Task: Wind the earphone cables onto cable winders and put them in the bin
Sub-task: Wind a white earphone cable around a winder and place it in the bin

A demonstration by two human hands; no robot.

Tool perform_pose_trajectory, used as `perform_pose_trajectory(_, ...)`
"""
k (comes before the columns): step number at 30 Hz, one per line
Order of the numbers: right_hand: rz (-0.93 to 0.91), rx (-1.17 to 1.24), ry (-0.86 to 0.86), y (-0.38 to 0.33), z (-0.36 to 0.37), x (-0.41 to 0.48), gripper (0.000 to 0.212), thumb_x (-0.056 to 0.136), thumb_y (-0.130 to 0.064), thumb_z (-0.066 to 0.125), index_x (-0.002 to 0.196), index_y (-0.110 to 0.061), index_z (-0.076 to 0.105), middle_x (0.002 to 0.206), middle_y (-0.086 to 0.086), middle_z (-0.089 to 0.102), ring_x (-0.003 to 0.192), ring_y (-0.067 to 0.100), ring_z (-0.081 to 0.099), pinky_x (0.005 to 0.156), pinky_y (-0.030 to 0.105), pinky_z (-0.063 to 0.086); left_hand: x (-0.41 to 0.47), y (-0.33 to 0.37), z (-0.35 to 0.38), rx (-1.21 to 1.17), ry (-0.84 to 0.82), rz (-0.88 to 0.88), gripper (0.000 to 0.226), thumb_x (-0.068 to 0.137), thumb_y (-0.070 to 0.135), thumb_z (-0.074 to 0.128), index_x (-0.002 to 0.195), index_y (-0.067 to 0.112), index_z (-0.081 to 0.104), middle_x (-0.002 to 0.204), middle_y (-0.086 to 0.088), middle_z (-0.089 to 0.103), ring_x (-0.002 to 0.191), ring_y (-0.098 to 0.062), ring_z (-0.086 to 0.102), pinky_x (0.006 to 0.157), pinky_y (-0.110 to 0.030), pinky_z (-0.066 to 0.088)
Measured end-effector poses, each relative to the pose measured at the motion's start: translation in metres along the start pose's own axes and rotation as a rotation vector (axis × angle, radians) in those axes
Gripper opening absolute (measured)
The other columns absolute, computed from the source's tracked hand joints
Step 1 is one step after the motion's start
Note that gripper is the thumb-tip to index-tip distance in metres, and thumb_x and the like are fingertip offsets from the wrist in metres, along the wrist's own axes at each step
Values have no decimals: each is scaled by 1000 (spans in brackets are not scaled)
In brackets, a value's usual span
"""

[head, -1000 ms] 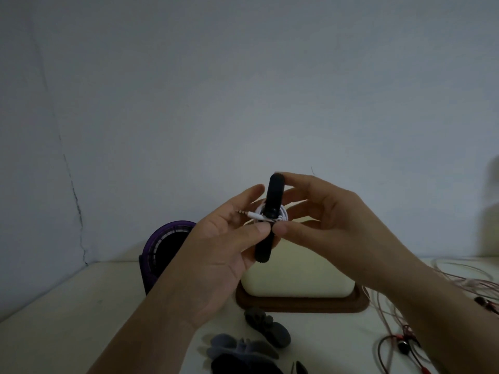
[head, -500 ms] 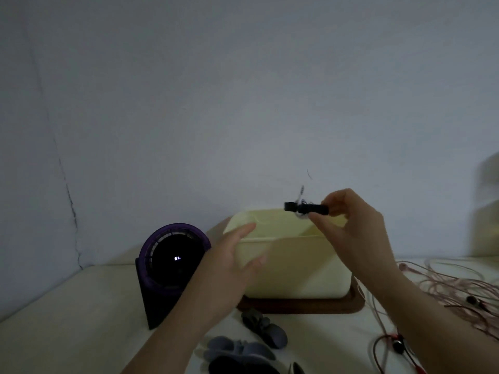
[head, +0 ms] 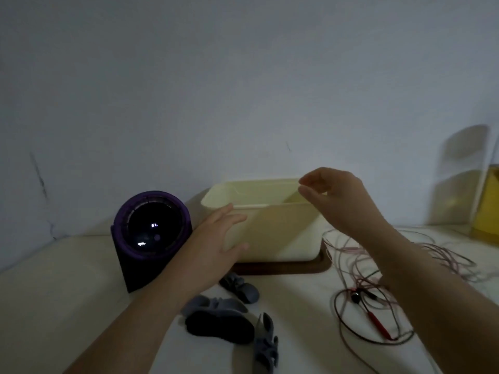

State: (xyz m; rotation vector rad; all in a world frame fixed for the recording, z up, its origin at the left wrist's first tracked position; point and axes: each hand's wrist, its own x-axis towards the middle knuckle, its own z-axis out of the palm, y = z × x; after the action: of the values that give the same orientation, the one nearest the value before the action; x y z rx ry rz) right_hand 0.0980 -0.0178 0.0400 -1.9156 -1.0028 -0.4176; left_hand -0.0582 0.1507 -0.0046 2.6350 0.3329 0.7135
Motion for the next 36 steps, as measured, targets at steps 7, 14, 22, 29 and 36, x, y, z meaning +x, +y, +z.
perform_pose_trajectory(7, 76, -318, -465, 41, -71, -30, 14, 89, -27, 63, 101, -24, 69, 94, -11, 68, 85, 1, 63, 83, 21, 51, -1, 52, 14, -16, -132, 132, 38, 94, 32, 57, 132, 35, 49, 134, 20, 46, 121, 3, 42, 102, -16, 33)
perform_pose_trajectory(14, 140, -475, -480, 97, -136, -65, 17, 92, -15, 59, 105, -20, 69, 100, -3, 71, 79, -1, 62, 74, 12, 48, 12, 129, 60, 153, -235, 293, 31, 96, 33, 53, 127, 35, 56, 123, 14, 59, 110, -8, 55, 94, -34, 46)
perform_pose_trajectory(22, 204, -500, -518, 133, -162, -94, 30, 91, -2, 54, 110, -19, 68, 108, -7, 66, 78, -7, 54, 66, -1, 41, 18, 168, 117, 84, -375, 406, 36, 94, 45, 54, 126, 31, 60, 134, 7, 51, 125, -11, 47, 104, -34, 39)
perform_pose_trajectory(29, 177, -545, -478, 150, -159, -114, 41, 81, 1, 56, 106, -28, 68, 113, -4, 50, 99, 11, 50, 82, 17, 40, 12, 169, 139, 382, -431, 432, 42, 94, 42, 51, 134, 32, 52, 141, 4, 41, 127, -18, 43, 101, -31, 33)
perform_pose_trajectory(36, 90, -696, -466, 154, -147, -118, 21, 86, -37, 63, 106, -34, 68, 118, -5, 52, 110, 15, 41, 90, 29, 41, 22, 148, 136, 507, -295, 371, 29, 101, 31, 38, 117, 24, 61, 116, 2, 58, 106, -19, 57, 88, -31, 38)
